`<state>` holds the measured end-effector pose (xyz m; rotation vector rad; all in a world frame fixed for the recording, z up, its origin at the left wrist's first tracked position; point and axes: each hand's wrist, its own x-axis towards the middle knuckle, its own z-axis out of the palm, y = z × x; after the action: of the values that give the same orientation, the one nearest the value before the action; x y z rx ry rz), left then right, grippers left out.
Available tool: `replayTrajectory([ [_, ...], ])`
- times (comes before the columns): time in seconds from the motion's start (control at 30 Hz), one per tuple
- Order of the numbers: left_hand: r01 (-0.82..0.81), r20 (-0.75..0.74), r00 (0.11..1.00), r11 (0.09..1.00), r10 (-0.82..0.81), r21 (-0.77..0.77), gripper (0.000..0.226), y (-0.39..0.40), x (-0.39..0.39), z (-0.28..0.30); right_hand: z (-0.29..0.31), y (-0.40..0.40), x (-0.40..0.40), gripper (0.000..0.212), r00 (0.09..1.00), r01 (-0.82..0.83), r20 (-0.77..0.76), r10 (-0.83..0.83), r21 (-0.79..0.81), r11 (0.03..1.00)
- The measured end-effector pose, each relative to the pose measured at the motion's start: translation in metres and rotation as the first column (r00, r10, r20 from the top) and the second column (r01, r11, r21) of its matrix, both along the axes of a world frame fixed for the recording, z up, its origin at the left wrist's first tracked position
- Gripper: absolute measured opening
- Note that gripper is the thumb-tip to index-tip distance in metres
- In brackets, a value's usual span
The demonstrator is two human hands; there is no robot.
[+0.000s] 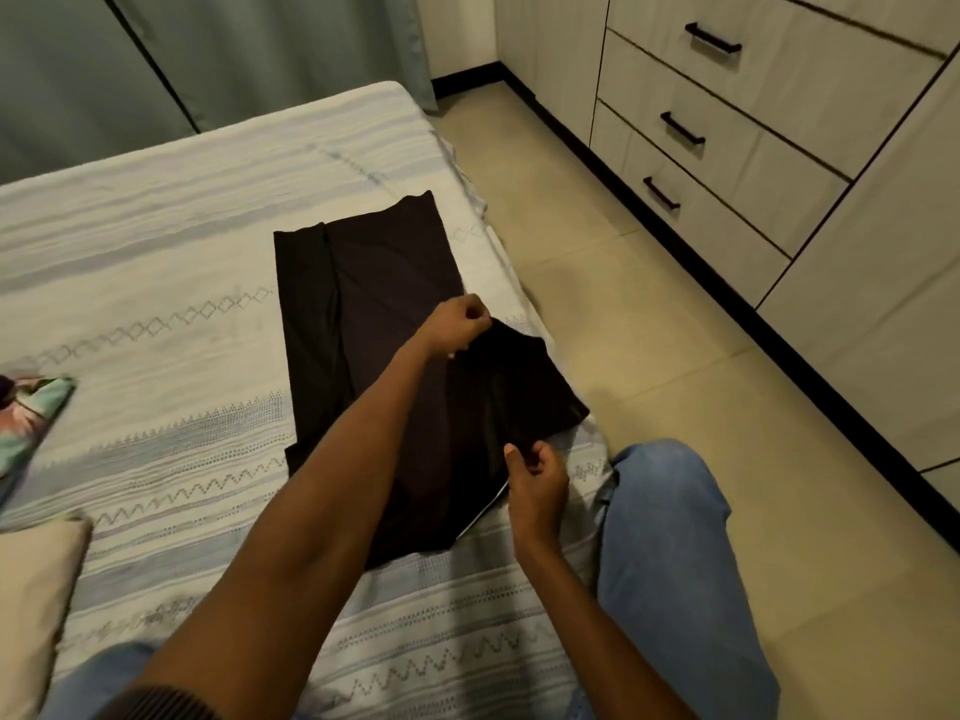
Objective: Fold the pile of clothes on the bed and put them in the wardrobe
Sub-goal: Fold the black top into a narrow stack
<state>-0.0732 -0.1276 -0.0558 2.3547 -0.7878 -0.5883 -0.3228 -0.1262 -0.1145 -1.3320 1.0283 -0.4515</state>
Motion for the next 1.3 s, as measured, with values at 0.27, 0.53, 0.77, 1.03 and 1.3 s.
replayTrajectory([
  [0.27, 0.082, 0.104, 0.992, 0.993, -0.073, -0.089, 0.029, 0.108, 0.036, -0.003, -0.014, 0.11, 0.011, 0.028, 0.95, -0.294, -0.131, 0.282, -0.673, 0.678],
  [0.53, 0.062, 0.151, 0.98, 0.925, -0.127, 0.375, 0.046, 0.176, 0.024, -0.035, -0.038, 0.137, 0.008, 0.03, 0.82, -0.566, -0.48, 0.314, -0.764, 0.309],
  [0.77, 0.019, 0.224, 0.971, 0.959, -0.085, 0.282, 0.036, 0.183, 0.012, -0.04, -0.02, 0.132, 0.024, 0.023, 0.821, -0.566, -0.491, 0.291, -0.762, 0.315],
  [1.03, -0.11, 0.315, 0.949, 0.948, 0.01, 0.3, 0.035, 0.199, 0.004, -0.043, -0.033, 0.134, 0.028, 0.041, 0.766, -0.526, -0.403, 0.501, -0.841, 0.128],
  [1.3, -0.111, 0.399, 0.917, 0.94, -0.029, 0.324, 0.056, 0.196, -0.043, -0.075, -0.038, 0.076, 0.039, 0.03, 0.826, -0.494, -0.38, 0.416, -0.843, 0.212],
])
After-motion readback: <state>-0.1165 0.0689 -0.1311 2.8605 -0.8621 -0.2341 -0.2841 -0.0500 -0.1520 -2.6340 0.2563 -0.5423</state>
